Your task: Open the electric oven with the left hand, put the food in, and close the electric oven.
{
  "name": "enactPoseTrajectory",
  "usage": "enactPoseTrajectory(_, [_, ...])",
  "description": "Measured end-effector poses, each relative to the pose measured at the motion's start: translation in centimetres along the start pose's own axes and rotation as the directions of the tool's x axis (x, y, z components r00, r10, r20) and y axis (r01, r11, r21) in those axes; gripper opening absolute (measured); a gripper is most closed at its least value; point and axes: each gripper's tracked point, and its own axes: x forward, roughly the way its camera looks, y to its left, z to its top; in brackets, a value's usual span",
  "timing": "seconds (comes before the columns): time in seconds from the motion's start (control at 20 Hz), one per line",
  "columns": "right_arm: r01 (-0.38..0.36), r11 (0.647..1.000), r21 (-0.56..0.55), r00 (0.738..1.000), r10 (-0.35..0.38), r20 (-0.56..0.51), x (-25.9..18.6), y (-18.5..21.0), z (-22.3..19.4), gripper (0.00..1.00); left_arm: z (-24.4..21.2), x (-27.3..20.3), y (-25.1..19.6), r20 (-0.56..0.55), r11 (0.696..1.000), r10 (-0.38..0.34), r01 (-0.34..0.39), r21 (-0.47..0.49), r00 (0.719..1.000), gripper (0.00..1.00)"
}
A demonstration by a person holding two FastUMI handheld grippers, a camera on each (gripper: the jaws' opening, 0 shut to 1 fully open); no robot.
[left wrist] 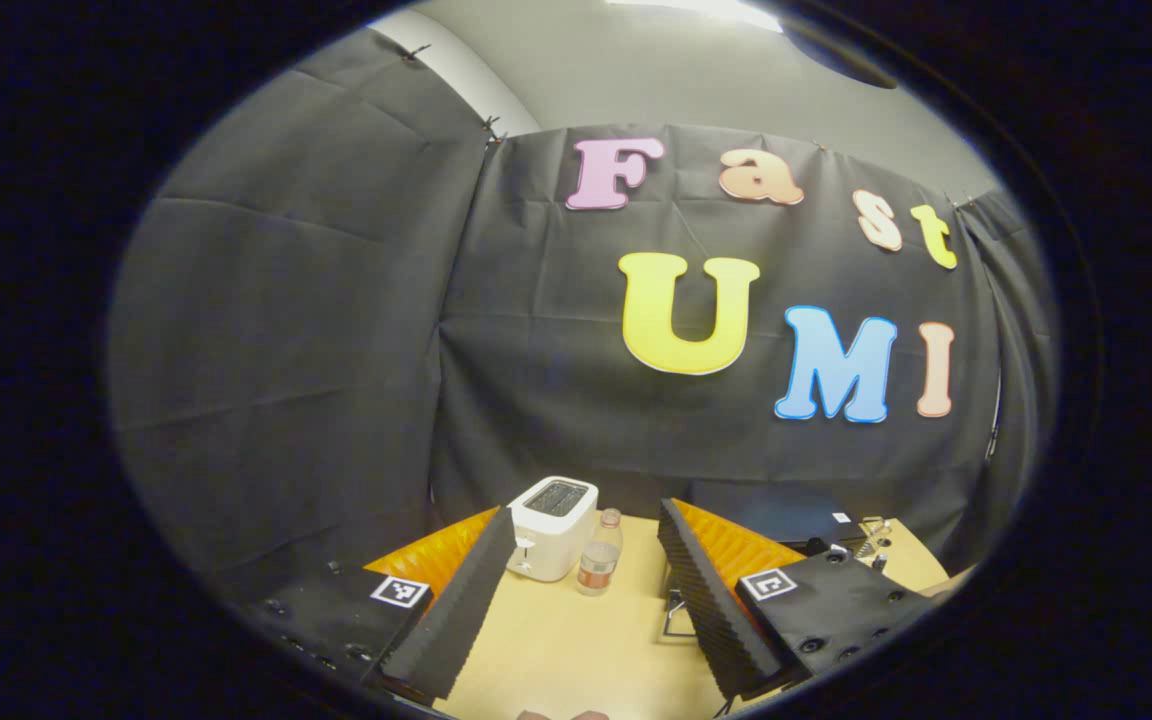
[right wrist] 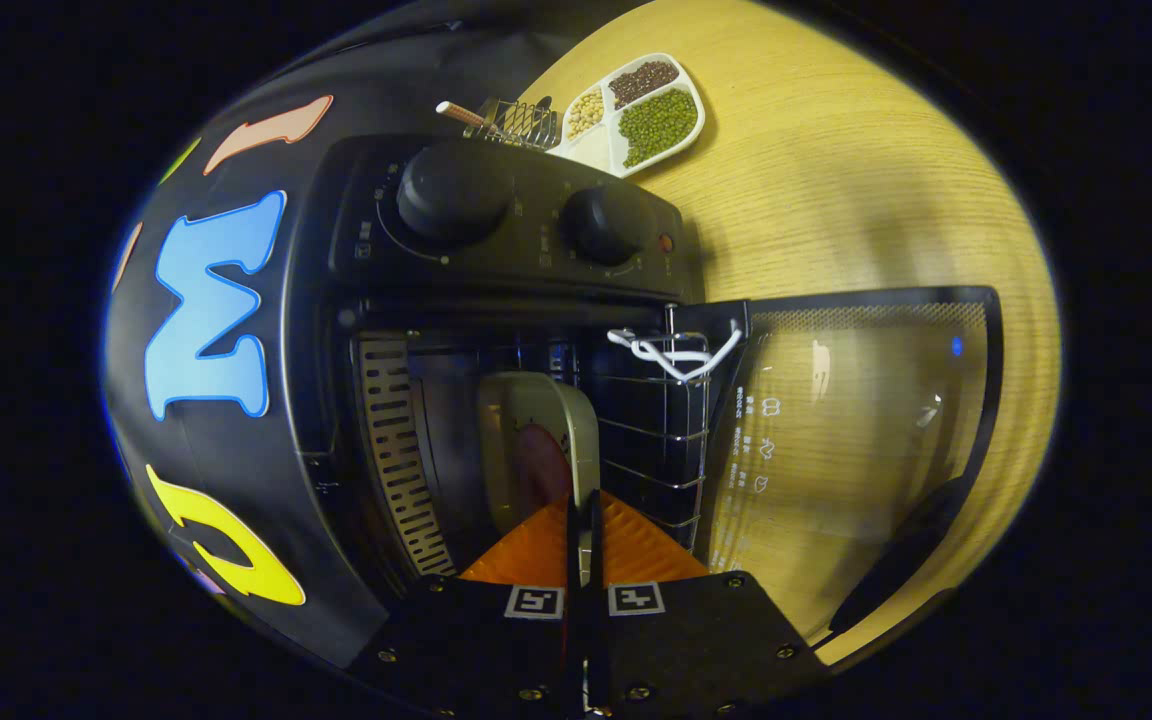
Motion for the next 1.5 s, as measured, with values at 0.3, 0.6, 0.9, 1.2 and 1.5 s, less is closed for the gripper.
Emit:
enactPoseTrajectory(0.3, [-0.006, 1.000, -0.015, 0.999, 0.006, -0.033, 0.9, 0.7, -1.4, 0.04, 0.1, 0.5, -1.6, -0.002, 1.000, -0.028, 0.028, 0.014, 1.000, 1.00])
enactPoseTrajectory(0.6, [0.005, 0.981, -0.193, 0.997, -0.020, -0.074, -2.0, -0.3, 0.4, 0.28, 0.6, 0.9, -5.0, 0.018, 0.996, -0.091, 0.091, 0.001, 0.996, 1.00])
enactPoseTrajectory(0.9, [-0.032, 0.883, -0.468, 0.994, -0.021, -0.108, -6.9, -1.7, 4.9, 0.30, 0.1, 1.7, -10.1, 0.017, 0.983, -0.184, 0.184, 0.007, 0.983, 1.00])
enactPoseTrajectory(1.2, [-0.122, 0.718, -0.686, 0.985, 0.004, -0.172, -12.5, -0.3, 7.8, 0.30, -0.6, 1.8, -15.0, 0.002, 0.967, -0.254, 0.254, 0.017, 0.967, 1.00])
enactPoseTrajectory(1.5, [-0.181, 0.404, -0.897, 0.983, 0.102, -0.152, -19.7, 3.6, 12.1, 0.30, -0.7, 1.3, -19.7, 0.005, 0.952, -0.301, 0.300, 0.058, 0.954, 1.00])
